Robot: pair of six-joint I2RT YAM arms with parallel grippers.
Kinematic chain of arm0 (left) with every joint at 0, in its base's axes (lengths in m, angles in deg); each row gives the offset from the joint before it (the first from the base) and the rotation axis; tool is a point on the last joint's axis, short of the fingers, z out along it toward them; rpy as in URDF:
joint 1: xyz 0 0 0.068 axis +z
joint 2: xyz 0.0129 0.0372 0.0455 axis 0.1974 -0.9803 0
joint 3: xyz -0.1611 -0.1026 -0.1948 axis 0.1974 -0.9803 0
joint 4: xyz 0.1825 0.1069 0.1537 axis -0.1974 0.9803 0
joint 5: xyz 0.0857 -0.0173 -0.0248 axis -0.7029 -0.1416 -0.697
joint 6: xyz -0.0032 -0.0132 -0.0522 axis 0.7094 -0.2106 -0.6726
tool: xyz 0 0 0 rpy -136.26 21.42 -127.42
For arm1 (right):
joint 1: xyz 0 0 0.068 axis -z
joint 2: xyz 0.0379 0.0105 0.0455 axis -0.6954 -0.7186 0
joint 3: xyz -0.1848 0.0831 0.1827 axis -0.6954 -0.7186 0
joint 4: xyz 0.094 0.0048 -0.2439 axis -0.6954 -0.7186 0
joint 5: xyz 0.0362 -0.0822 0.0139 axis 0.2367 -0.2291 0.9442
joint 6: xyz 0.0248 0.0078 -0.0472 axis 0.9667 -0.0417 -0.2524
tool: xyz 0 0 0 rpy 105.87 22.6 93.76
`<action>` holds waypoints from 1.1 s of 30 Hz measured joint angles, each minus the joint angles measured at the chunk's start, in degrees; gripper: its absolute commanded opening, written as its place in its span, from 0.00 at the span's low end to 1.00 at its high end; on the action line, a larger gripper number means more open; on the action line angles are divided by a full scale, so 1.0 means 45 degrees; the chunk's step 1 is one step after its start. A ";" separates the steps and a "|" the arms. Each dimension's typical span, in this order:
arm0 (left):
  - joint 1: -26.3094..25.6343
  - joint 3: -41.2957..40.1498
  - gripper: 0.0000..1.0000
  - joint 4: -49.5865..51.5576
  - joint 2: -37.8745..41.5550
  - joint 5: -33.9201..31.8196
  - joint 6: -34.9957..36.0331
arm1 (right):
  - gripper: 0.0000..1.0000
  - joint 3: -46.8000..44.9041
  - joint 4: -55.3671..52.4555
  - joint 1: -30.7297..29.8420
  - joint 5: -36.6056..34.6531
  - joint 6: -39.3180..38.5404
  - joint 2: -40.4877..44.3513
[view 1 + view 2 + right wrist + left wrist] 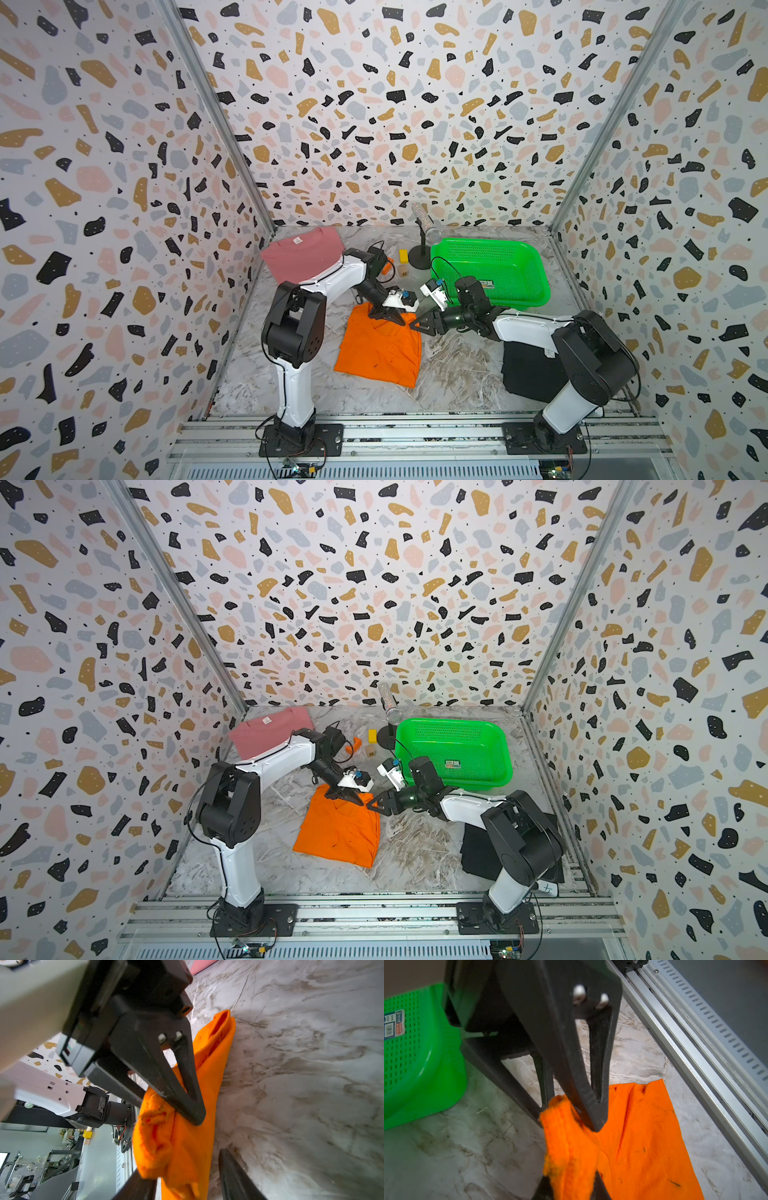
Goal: Put the folded t-shirts into the basket
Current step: Pick up the T-shirt from the center of the board.
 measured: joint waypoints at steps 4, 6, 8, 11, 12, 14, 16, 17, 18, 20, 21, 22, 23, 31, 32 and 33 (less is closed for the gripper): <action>0.0000 -0.0005 0.32 -0.0034 0.0000 0.0005 -0.0034 | 0.19 0.0010 0.0704 0.0000 0.0374 0.0471 -0.0355; 0.0000 -0.0005 0.39 -0.0049 0.0000 -0.0010 -0.0053 | 0.09 0.0024 0.0923 0.0000 0.0520 0.0554 -0.0452; 0.0000 -0.0005 0.45 -0.0019 0.0000 -0.0112 -0.0053 | 0.00 0.0039 0.0928 0.0000 0.0627 0.0461 -0.0491; 0.0097 0.0024 0.53 0.0248 0.0000 -0.0486 -0.0034 | 0.00 0.0335 0.0180 0.0000 0.0685 -0.0214 -0.0491; 0.0141 0.0068 0.55 0.0389 0.0000 -0.0578 -0.0005 | 0.00 0.0481 -0.0151 0.0000 0.0695 -0.0495 -0.0491; 0.0384 0.0389 0.65 0.0928 0.0000 -0.0719 0.0185 | 0.00 0.0787 -0.0845 0.0000 0.0670 -0.1156 -0.0481; 0.0826 0.0923 0.76 0.1520 0.0000 -0.0801 0.0403 | 0.00 0.1030 -0.1496 0.0000 0.0602 -0.1812 -0.0452; 0.1122 0.1258 0.76 0.1807 0.0000 -0.0869 0.0593 | 0.00 0.1127 -0.1826 0.0000 0.0525 -0.2161 -0.0427; 0.1418 0.1564 0.77 0.2084 0.0000 -0.0942 0.0787 | 0.00 0.1209 -0.2157 0.0000 0.0423 -0.2550 -0.0403; 0.1928 0.2050 0.77 0.2574 -0.0015 -0.1209 0.1175 | 0.00 0.1389 -0.2851 0.0000 0.0185 -0.3342 -0.0374; 0.2157 0.2200 0.77 0.2798 -0.0058 -0.1350 0.1345 | 0.00 0.1467 -0.3133 -0.0010 0.0044 -0.3735 -0.0359; 0.2361 0.2322 0.77 0.3021 -0.0141 -0.1549 0.1569 | 0.00 0.1549 -0.3444 -0.0029 -0.0121 -0.4148 -0.0335; 0.2482 0.2375 0.77 0.3181 -0.0253 -0.1739 0.1773 | 0.00 0.1603 -0.3691 -0.0058 -0.0301 -0.4609 -0.0287; 0.2555 0.3133 0.77 0.3759 -0.2234 -0.3332 0.3070 | 0.00 0.1583 -0.4789 -0.0583 -0.1341 -0.7810 0.0860; 0.2550 0.3419 0.77 0.3789 -0.2521 -0.3565 0.3220 | 0.00 0.1574 -0.4716 -0.0646 -0.1379 -0.8014 0.0942; 0.2555 0.3682 0.77 0.3798 -0.2764 -0.3764 0.3317 | 0.00 0.1554 -0.4643 -0.0709 -0.1438 -0.8218 0.1005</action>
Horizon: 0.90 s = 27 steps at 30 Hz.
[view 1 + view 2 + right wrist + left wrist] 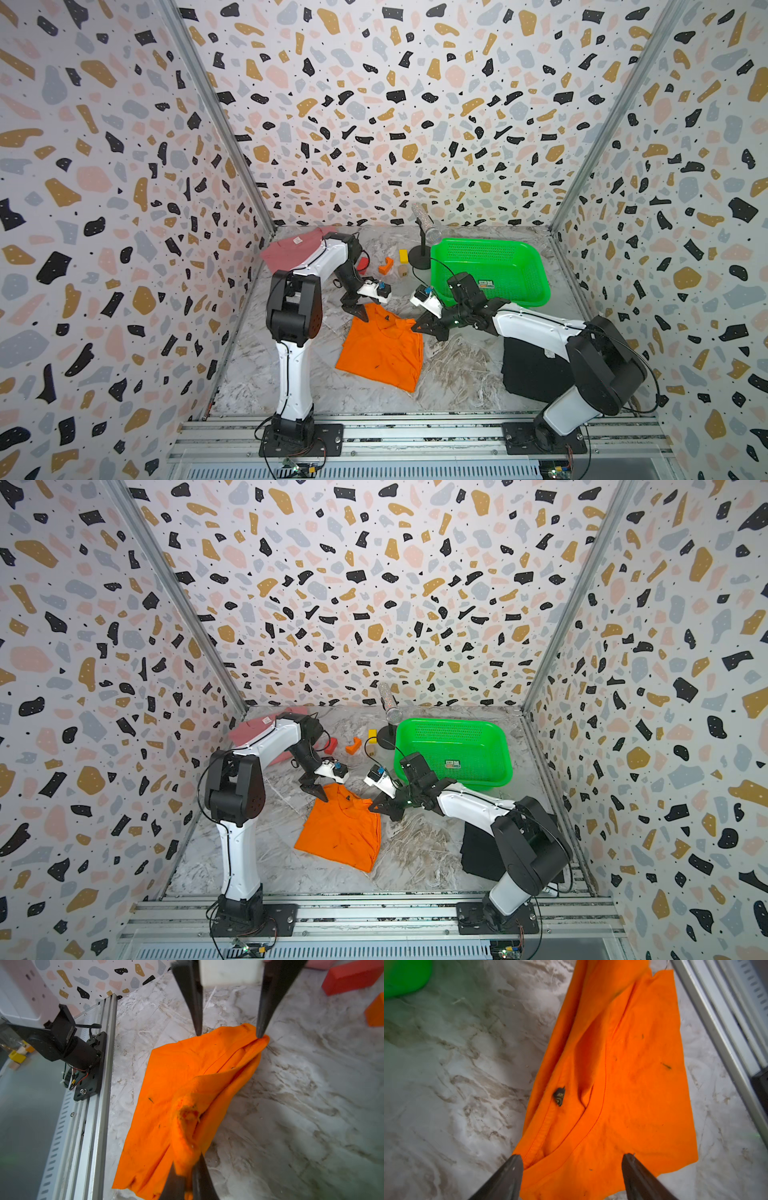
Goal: Put the folded t-shirts into the basket
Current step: Pick up the T-shirt from the center of the board.
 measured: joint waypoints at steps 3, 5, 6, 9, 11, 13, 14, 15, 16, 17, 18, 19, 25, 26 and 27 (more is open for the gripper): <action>0.0005 0.0855 0.76 0.0097 -0.0690 -0.0427 0.0248 | 0.00 -0.0073 0.0126 -0.0248 -0.0223 -0.0578 0.0078; 0.0005 0.1243 0.77 0.0136 -0.0971 -0.0573 0.0350 | 0.00 -0.0180 0.0253 -0.0393 -0.0413 -0.0933 0.0092; 0.0005 0.1370 0.76 0.0160 -0.1039 -0.0597 0.0408 | 0.00 -0.0291 0.0345 -0.0491 -0.0495 -0.1127 0.0141; 0.0034 0.1501 0.77 0.0257 -0.1093 -0.0617 0.0622 | 0.00 -0.0724 0.0651 -0.0651 -0.0709 -0.1661 0.0437; 0.0044 0.1501 0.79 0.0505 -0.1093 -0.0534 0.1015 | 0.00 -0.1020 0.0884 -0.0729 -0.0787 -0.2030 0.0743; 0.0044 0.1501 0.83 0.0884 -0.1093 -0.0301 0.1564 | 0.00 -0.1321 0.1141 -0.0782 -0.0811 -0.2433 0.1093; 0.0044 0.1496 0.84 0.1005 -0.1093 -0.0194 0.1797 | 0.00 -0.1428 0.1263 -0.0787 -0.0806 -0.2608 0.1229; 0.0039 0.1491 0.84 0.1069 -0.1093 -0.0097 0.1982 | 0.00 -0.1530 0.1360 -0.0806 -0.0801 -0.2788 0.1375; 0.0024 0.1491 0.84 0.1088 -0.1093 -0.0005 0.2142 | 0.00 -0.1603 0.1457 -0.0831 -0.0801 -0.2948 0.1496; 0.0010 0.1491 0.84 0.1078 -0.1093 0.0024 0.2229 | 0.00 -0.1637 0.1511 -0.0860 -0.0797 -0.3133 0.1588; -0.0029 0.1491 0.84 0.1078 -0.1093 0.0039 0.2307 | 0.00 -0.1637 0.1525 -0.0889 -0.0801 -0.3283 0.1647; -0.0073 0.1491 0.84 0.1078 -0.1093 0.0039 0.2404 | 0.00 -0.1637 0.1540 -0.0908 -0.0806 -0.3468 0.1690; -0.0622 0.1501 0.84 0.1015 -0.1098 0.0049 0.2890 | 0.00 -0.1637 0.1467 -0.1297 -0.0986 -0.4323 0.1734; -0.0709 0.1535 0.84 0.1001 -0.1117 0.0044 0.2939 | 0.00 -0.1637 0.1467 -0.1336 -0.0996 -0.4386 0.1734; -0.0772 0.1622 0.84 0.1025 -0.1156 0.0044 0.2982 | 0.00 -0.1637 0.1462 -0.1370 -0.1005 -0.4444 0.1729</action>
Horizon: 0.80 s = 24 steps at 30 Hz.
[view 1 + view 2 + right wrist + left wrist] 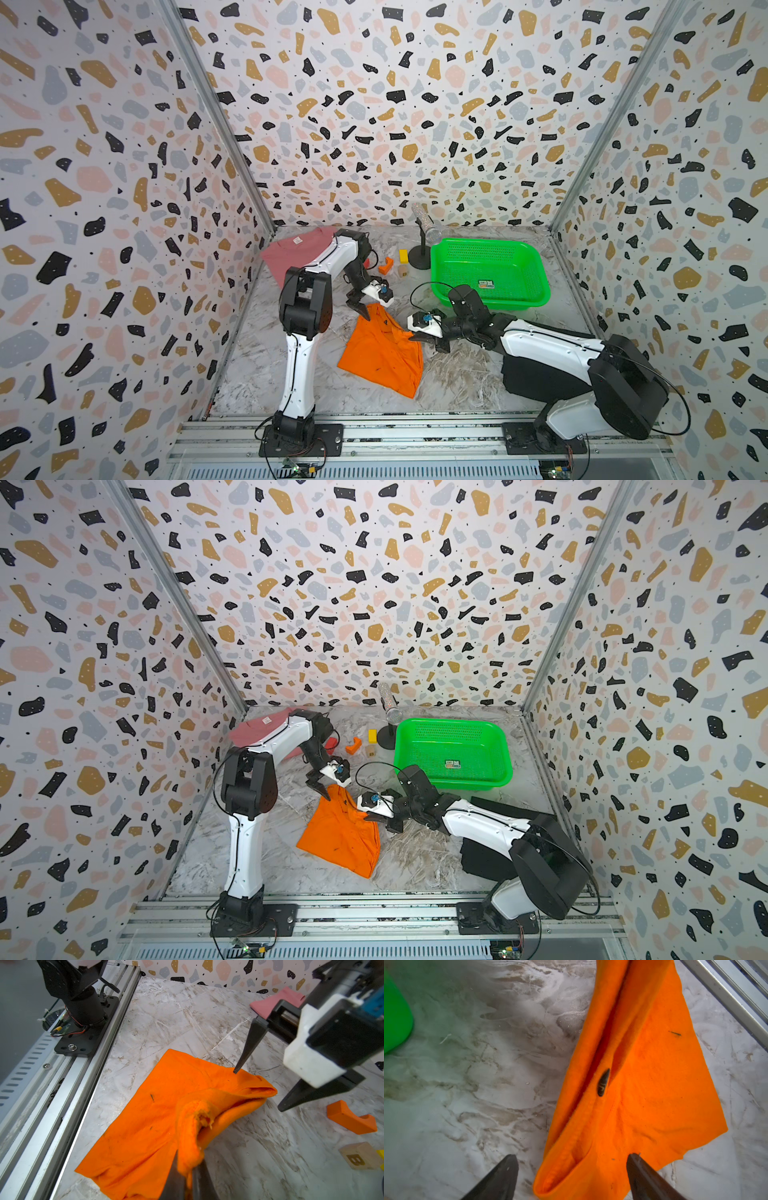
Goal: Put the folded t-shirts into the basket
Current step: Pick up the T-shirt from the center of the board.
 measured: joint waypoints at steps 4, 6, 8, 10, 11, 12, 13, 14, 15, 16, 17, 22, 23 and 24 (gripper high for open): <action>-0.0228 0.0777 0.81 0.0554 -0.0495 -0.0112 0.0146 | 0.00 0.0000 0.0005 -0.0058 -0.0024 -0.0141 0.0005; -0.0301 0.0865 0.80 0.0792 -0.0690 -0.0369 0.0170 | 0.00 0.0000 0.0000 -0.0073 -0.0029 -0.0170 0.0005; -0.0384 0.1015 0.80 0.1039 -0.0962 -0.0690 0.0185 | 0.00 0.0000 -0.0010 -0.0092 -0.0024 -0.0194 0.0005; -0.0447 0.1268 0.79 0.1258 -0.1321 -0.1064 0.0185 | 0.00 0.0000 -0.0044 -0.0097 -0.0029 -0.0194 0.0005; -0.0495 0.1389 0.79 0.1316 -0.1496 -0.1253 0.0185 | 0.00 0.0000 -0.0058 -0.0102 -0.0029 -0.0194 0.0005; -0.0539 0.1452 0.78 0.1341 -0.1632 -0.1423 0.0185 | 0.00 0.0000 -0.0068 -0.0107 -0.0029 -0.0194 0.0005; -0.0588 0.1501 0.76 0.1379 -0.1753 -0.1588 0.0185 | 0.00 0.0000 -0.0068 -0.0117 -0.0029 -0.0194 0.0005; -0.0627 0.1574 0.73 0.1438 -0.1851 -0.1773 0.0185 | 0.00 0.0000 -0.0078 -0.0117 -0.0029 -0.0194 0.0005; -0.0631 0.1598 0.71 0.1447 -0.1928 -0.1894 0.0185 | 0.00 0.0005 -0.0112 -0.0117 -0.0029 -0.0194 0.0005; -0.0646 0.1617 0.68 0.1472 -0.1987 -0.2093 0.0185 | 0.00 0.0005 -0.0170 -0.0117 -0.0034 -0.0204 0.0015; -0.0670 0.1627 0.64 0.1525 -0.2025 -0.2195 0.0194 | 0.00 0.0005 -0.0257 -0.0117 -0.0034 -0.0209 0.0029; -0.0709 0.1739 0.42 0.1773 -0.2089 -0.2948 0.0185 | 0.00 0.0005 -0.0471 -0.0126 -0.0049 -0.0291 0.0170; -0.0709 0.1787 0.35 0.1773 -0.2089 -0.3055 0.0180 | 0.00 0.0005 -0.0486 -0.0126 -0.0049 -0.0287 0.0199; -0.0709 0.1826 0.29 0.1763 -0.2089 -0.3186 0.0155 | 0.00 0.0005 -0.0491 -0.0126 -0.0049 -0.0282 0.0223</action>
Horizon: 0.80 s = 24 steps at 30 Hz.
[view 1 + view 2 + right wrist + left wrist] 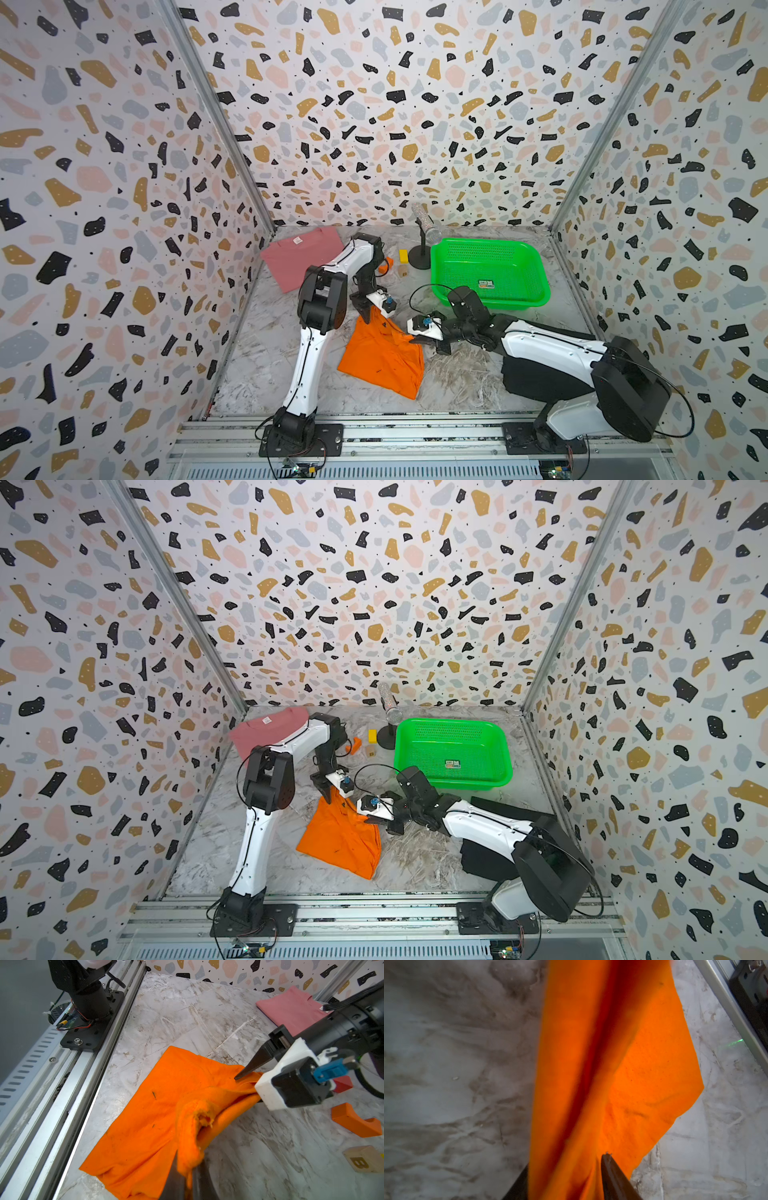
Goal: Put the folded t-shirts into the basket
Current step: Pick up the T-shirt from the center of the board.
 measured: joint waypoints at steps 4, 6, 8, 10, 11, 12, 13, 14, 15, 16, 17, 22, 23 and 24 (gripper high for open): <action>0.0015 0.0010 0.23 -0.0039 0.0000 -0.0316 0.0029 | 0.00 0.0000 0.0005 0.0000 -0.0102 0.0364 0.0029; 0.0039 0.0049 0.17 -0.0034 0.0005 -0.0291 0.0029 | 0.00 0.0000 0.0078 0.0000 -0.0209 0.0763 0.0049; 0.0053 0.0083 0.10 -0.0029 0.0005 -0.0262 0.0015 | 0.00 -0.0034 0.0306 0.0000 -0.0335 0.1268 0.0136; 0.0073 0.0160 0.04 -0.0005 0.0010 -0.0228 -0.0034 | 0.00 -0.0092 0.0461 0.0102 -0.0457 0.1904 0.0306; 0.0087 0.0214 0.00 0.0058 0.0010 -0.0199 -0.0083 | 0.00 -0.0092 0.0529 0.0160 -0.0476 0.2283 0.0384; 0.0102 0.0296 0.00 0.0136 0.0010 -0.0180 -0.0121 | 0.00 -0.0092 0.0583 0.0257 -0.0481 0.2764 0.0457; 0.0117 0.0427 0.00 0.0214 0.0010 -0.0136 -0.0165 | 0.00 -0.0087 0.0593 0.0389 -0.0466 0.3172 0.0520; 0.0131 0.0588 0.00 0.0257 0.0024 -0.0068 -0.0253 | 0.00 -0.0068 0.0549 0.0549 -0.0466 0.3701 0.0568; 0.0151 0.0695 0.00 0.0233 0.0087 0.0024 -0.0316 | 0.00 -0.0015 0.0423 0.0685 -0.0471 0.4182 0.0617; 0.0170 0.0758 0.00 0.0219 0.0189 0.0107 -0.0369 | 0.00 0.0083 0.0233 0.0811 -0.0471 0.4585 0.0656; 0.0204 0.0767 0.00 0.0199 0.0389 0.0199 -0.0413 | 0.00 0.0223 -0.0015 0.0942 -0.0476 0.5003 0.0704; 0.0301 0.0345 0.00 0.0194 0.2132 0.0704 -0.0865 | 0.00 0.1039 -0.1622 0.1700 -0.0525 0.6591 0.1559; 0.0321 0.0335 0.00 0.0238 0.2555 0.0894 -0.1054 | 0.00 0.1175 -0.1923 0.1865 -0.0534 0.6829 0.1821; 0.0321 0.0335 0.00 0.0253 0.2934 0.1054 -0.1287 | 0.00 0.1331 -0.2254 0.2089 -0.0554 0.7077 0.2098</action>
